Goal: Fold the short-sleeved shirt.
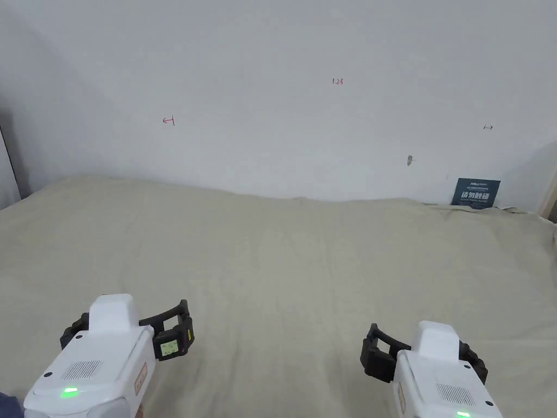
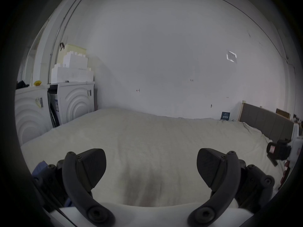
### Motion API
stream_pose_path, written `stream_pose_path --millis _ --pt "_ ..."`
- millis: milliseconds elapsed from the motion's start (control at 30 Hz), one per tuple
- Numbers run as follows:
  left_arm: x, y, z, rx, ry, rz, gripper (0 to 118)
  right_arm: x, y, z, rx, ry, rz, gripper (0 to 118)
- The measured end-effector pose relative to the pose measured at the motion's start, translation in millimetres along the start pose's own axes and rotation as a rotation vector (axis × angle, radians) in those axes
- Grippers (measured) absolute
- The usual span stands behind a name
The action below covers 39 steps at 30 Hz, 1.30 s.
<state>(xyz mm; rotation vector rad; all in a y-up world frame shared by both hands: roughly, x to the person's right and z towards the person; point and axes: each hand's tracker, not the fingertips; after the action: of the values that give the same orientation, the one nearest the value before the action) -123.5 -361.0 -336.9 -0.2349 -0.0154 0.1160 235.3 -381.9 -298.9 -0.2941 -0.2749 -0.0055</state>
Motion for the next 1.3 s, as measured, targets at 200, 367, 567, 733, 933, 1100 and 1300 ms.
stream_pose_path --millis 200,367,567,733,933,1100,1300 --pt "-2 1 -1 -0.002 -0.002 0.054 118 9 3 1 -0.023 0.142 -0.138 109" --pt "-7 4 -1 0.046 -0.025 0.187 118 6 14 2 -0.050 0.109 -0.155 109" --pt "-10 5 -2 0.077 -0.003 0.226 118 7 23 0 -0.087 0.120 -0.184 109" --pt "-3 1 -3 0.071 0.046 0.113 118 3 26 -3 -0.154 0.027 -0.182 109" --pt "4 3 0 0.069 0.057 -0.001 118 -1 25 -2 -0.151 0.013 -0.139 109" --pt "9 5 4 0.081 0.072 -0.069 118 -5 24 -1 -0.169 0.030 -0.112 109" --pt "10 8 7 0.065 0.050 -0.076 118 -6 24 -4 -0.206 0.015 -0.129 110"
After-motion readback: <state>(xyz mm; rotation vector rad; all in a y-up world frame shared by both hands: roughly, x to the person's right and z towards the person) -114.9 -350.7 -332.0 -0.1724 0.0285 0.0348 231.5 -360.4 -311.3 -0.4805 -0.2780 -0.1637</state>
